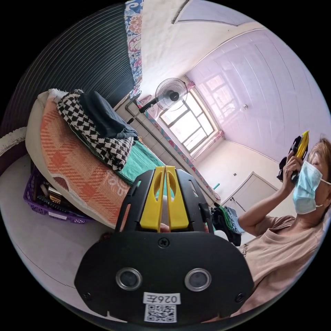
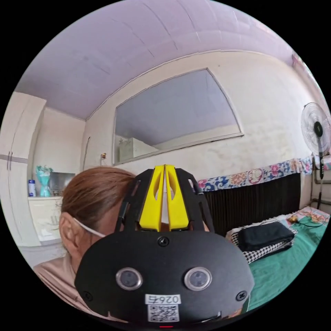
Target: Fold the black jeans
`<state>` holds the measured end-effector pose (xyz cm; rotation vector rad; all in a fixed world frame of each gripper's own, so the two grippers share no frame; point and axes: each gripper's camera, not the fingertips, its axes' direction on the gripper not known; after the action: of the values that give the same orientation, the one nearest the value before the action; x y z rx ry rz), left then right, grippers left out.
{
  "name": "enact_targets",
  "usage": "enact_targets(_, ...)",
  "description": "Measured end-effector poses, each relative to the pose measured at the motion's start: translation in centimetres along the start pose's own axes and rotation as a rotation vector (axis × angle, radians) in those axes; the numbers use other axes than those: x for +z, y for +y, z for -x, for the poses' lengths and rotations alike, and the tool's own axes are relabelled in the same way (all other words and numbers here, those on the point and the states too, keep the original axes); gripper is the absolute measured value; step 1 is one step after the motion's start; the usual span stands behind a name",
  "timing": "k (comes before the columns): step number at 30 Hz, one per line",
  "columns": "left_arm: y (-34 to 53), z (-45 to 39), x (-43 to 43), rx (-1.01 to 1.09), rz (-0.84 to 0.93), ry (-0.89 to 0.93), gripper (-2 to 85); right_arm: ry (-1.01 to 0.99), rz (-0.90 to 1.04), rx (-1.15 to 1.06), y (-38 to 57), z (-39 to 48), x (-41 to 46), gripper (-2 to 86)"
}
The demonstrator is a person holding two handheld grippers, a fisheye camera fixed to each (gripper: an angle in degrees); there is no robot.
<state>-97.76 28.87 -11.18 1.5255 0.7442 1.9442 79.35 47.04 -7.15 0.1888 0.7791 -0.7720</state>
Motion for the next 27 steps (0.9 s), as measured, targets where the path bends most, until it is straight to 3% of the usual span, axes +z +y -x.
enact_targets(4, -3.0, 0.3, 0.5, 0.069, -0.03, -0.116, 2.7, 0.166, 0.022, -0.026, -0.8, -4.2, -0.3, -1.0)
enact_targets(7, -6.7, 0.7, 2.5, 0.112, -0.045, -0.261, 10.0, 0.46, 0.186, -0.093, -1.1, -11.1, 2.7, -1.1)
enact_targets(9, -8.4, 0.4, 4.2, 0.156, -0.054, -0.325, 14.3, 0.736, 0.404, -0.154, 0.2, -19.0, 7.2, -1.0)
enact_targets(12, -9.8, -1.5, 8.8, 0.283, 0.0, -0.471, 18.2, 0.936, 0.683, -0.059, 3.8, -31.9, 12.1, -0.3)
enact_targets(15, -9.3, -2.9, 15.0, 0.414, 0.139, -0.632, 21.7, 0.89, 0.795, 0.199, 6.9, -44.1, 14.3, 3.0)
enact_targets(19, -5.5, -6.0, 20.5, 0.676, 0.207, -0.914, 22.8, 0.829, 0.744, 0.524, 9.1, -55.9, 14.7, 8.2)
enact_targets(27, -4.1, -6.9, 22.4, 0.639, 0.153, -0.88, 19.2, 0.745, 0.624, 0.818, 9.6, -68.9, 17.1, 12.3)
